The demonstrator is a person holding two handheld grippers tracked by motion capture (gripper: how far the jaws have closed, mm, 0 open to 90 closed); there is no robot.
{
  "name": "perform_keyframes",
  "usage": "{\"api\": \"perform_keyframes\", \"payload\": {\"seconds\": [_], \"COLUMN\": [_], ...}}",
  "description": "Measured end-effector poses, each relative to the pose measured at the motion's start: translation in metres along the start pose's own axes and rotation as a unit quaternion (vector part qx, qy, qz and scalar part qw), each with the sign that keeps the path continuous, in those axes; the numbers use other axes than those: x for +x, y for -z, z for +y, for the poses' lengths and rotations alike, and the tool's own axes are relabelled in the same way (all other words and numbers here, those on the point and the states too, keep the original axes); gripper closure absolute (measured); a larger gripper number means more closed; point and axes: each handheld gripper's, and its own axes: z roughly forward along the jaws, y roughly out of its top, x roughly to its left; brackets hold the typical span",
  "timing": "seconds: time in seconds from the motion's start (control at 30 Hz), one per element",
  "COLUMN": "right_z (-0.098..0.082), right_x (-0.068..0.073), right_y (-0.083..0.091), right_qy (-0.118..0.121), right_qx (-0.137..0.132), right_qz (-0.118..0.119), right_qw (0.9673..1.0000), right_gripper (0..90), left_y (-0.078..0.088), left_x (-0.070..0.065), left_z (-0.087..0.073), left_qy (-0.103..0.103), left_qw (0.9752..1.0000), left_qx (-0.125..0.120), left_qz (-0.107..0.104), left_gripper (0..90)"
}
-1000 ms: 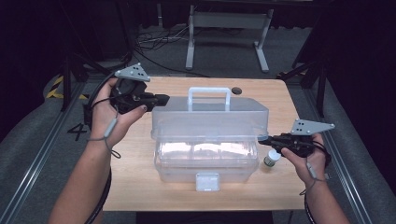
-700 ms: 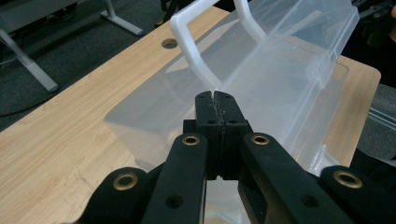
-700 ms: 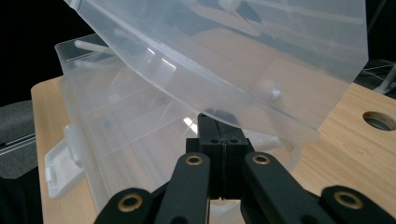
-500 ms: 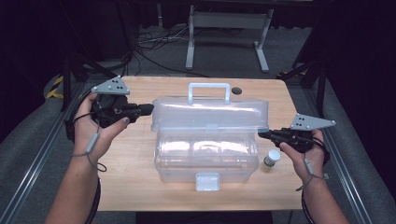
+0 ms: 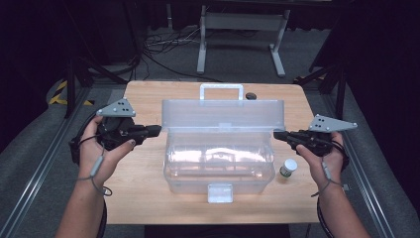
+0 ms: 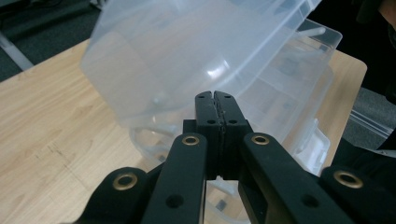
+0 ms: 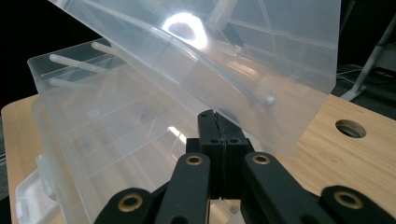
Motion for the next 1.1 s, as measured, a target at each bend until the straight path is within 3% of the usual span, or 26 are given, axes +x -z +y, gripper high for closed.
{"api": "perform_keyframes", "payload": {"seconds": [0.13,0.37,0.57,0.67,0.87,1.1], "right_z": [0.002,0.004,0.004,0.004,0.003,0.003], "right_x": [-0.002,-0.002,-0.003,-0.003,-0.002,-0.001], "right_y": [0.0,-0.002,-0.003,-0.004,-0.003,0.0], "right_qy": [-0.002,-0.008,-0.015,-0.014,-0.014,-0.012], "right_qx": [-0.002,-0.009,-0.016,-0.016,-0.017,-0.019], "right_qz": [-0.005,-0.008,-0.009,-0.009,-0.008,-0.011], "right_qw": [1.0,0.9999,0.9997,0.9997,0.9997,0.9997], "right_gripper": [90.0,90.0,90.0,90.0,90.0,90.0], "left_y": [-0.003,-0.008,-0.021,-0.03,-0.036,-0.038], "left_x": [0.001,-0.001,-0.001,0.001,0.006,0.008], "left_z": [-0.006,-0.015,-0.014,-0.011,-0.011,-0.008], "left_qy": [0.013,0.013,0.015,0.013,0.024,0.022], "left_qw": [0.9997,0.9995,0.9996,0.9996,0.999,0.9989], "left_qx": [-0.02,-0.018,-0.018,-0.025,-0.038,-0.041], "left_qz": [-0.012,-0.023,-0.018,0.008,0.008,0.012], "left_gripper": [89.8,89.7,85.7,84.8,89.5,89.8]}}
